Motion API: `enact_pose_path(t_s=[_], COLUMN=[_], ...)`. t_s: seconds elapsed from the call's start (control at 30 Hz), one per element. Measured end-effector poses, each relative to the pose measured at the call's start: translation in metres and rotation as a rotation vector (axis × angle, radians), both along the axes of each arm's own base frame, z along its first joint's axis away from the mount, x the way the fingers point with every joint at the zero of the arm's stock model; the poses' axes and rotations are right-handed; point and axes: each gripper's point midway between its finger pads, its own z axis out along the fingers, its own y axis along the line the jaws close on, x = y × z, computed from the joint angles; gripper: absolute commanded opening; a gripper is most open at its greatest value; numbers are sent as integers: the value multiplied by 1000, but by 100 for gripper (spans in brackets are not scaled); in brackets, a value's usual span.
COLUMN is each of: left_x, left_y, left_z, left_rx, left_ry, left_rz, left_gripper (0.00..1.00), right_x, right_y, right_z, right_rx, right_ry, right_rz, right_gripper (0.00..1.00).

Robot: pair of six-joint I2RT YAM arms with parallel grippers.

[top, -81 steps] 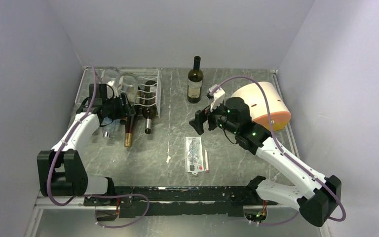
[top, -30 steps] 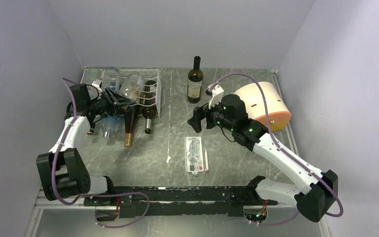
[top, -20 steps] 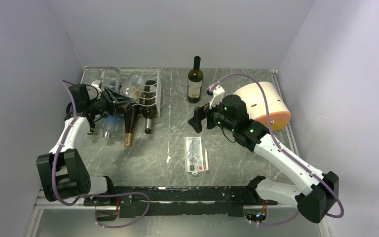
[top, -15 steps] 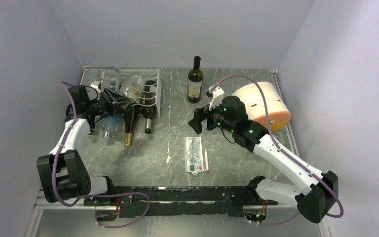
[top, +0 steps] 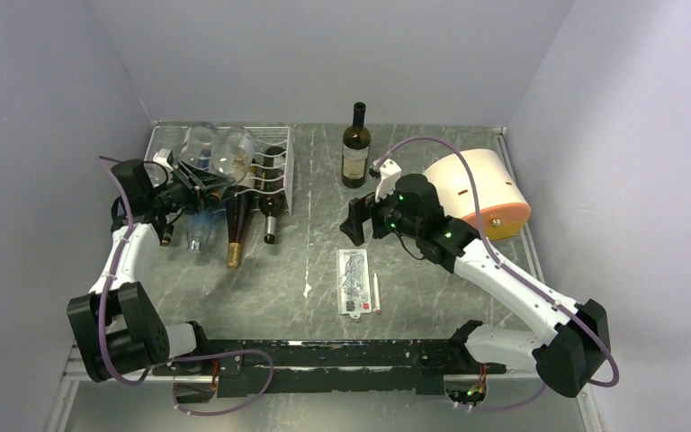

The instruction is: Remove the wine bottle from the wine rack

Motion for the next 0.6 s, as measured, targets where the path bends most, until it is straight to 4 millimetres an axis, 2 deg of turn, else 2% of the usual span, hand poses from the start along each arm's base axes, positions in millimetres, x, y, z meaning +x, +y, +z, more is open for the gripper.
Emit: enact_pose_path(t_s=[0.17, 0.27, 0.6], left_x=[-4, -8, -39], left_y=[1, -1, -11], left_z=[10, 17, 48], left_rx=[-15, -15, 2], left_ry=[-13, -24, -89], left_rz=[4, -1, -23], left_gripper=[7, 7, 7], right_x=[0, 2, 8], right_y=[5, 8, 24], right_z=[-13, -15, 1], right_rx=[-12, -9, 9], right_ry=[45, 54, 11], right_rz=[12, 13, 60], right_gripper=[100, 100, 100])
